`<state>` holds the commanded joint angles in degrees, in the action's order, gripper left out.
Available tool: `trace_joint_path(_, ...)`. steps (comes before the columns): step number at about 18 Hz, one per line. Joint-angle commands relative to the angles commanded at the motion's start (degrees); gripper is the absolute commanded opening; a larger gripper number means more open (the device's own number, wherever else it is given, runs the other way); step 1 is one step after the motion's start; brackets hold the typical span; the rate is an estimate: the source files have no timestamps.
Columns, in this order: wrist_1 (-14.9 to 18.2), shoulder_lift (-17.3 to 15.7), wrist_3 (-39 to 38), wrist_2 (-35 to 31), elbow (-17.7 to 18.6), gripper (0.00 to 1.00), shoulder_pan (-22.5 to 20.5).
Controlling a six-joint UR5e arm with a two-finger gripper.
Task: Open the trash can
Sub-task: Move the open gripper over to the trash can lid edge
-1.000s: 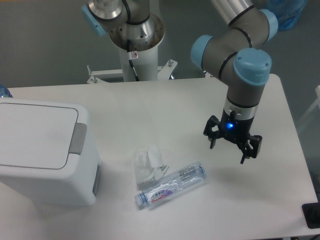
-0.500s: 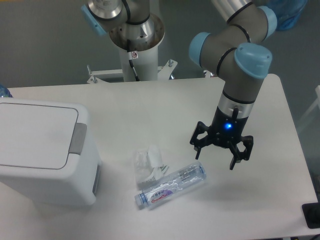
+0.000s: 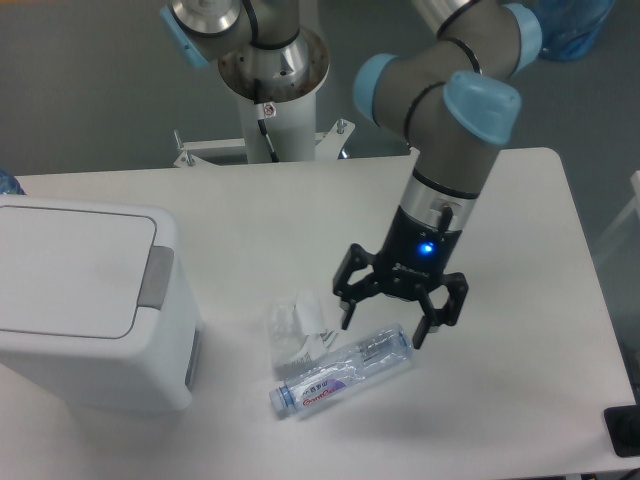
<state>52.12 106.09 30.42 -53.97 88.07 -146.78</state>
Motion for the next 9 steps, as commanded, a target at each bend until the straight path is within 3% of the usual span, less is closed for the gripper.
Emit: trace_joint_path(9, 0.0, -3.6, -7.48, 2.47, 0.09, 1.0, 6.24)
